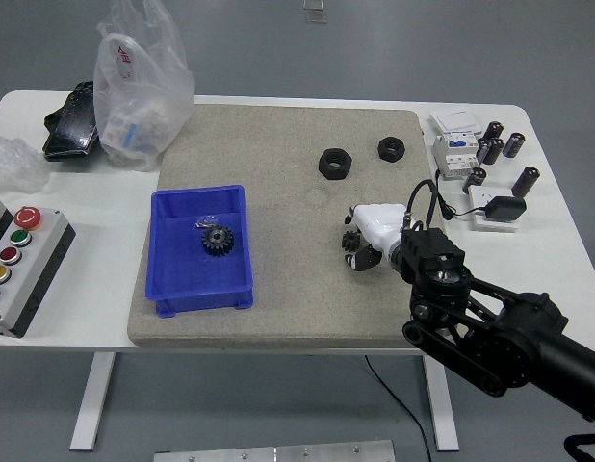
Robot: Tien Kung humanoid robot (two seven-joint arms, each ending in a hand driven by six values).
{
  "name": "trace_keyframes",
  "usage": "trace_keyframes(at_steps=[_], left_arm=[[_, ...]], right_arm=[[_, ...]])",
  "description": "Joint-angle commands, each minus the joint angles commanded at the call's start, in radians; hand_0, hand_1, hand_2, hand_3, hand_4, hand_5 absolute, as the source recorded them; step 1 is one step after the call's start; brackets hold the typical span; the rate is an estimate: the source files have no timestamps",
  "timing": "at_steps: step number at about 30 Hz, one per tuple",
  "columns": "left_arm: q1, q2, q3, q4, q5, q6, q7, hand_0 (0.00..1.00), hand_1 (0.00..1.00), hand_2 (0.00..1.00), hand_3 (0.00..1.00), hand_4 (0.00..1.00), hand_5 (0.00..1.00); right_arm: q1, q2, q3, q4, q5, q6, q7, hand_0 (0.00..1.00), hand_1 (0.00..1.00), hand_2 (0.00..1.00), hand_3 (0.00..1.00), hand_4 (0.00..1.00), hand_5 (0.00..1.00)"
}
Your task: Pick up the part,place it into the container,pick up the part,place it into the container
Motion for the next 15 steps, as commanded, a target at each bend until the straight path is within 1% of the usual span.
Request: trace_keyframes(at_steps=[4,5,10,11,15], left_arm=[[-0.002,0.003,0.002,0.0,-0.002,0.0,-0.009,0.827,0.733,0.764,0.83,0.842,0.492],[-0.003,0.004,0.002,0.0,-0.003,0.0,-0.011,0.827,0.732,0.764,0.829,0.842,0.492],[0.0,0.002,0.004,0.0,-0.006,-0.001,-0.012,0.827,0.732,0.764,0.829,0.842,0.492],[0.0,0.001,0.004,0.0,-0.006,-0.001,-0.012,0.827,0.732,0.763,0.83,0.842,0.492],[-0.002,0.002,0.004,0.0,-0.006,-0.001,-0.014,0.827,0.732,0.763,0.83,0.842,0.492]], right_arm=[[-0.003,0.002,0.0,-0.013,0.002,-0.009,0.004,0.31,0.44,0.574,0.669,0.607,0.225],[-0.003,0.002,0.001,-0.016,0.001,-0.01,0.005,0.299,0.417,0.47,0.553,0.43,0.12],[-0.005,-0.003,0.008,-0.02,-0.008,-0.006,0.007,0.299,0.417,0.47,0.553,0.43,0.12],[-0.006,-0.004,0.008,-0.019,-0.009,-0.005,0.008,0.277,0.376,0.352,0.414,0.194,0.003],[-0.007,-0.006,0.006,-0.016,-0.008,-0.016,0.017,0.277,0.376,0.352,0.414,0.194,0.003]])
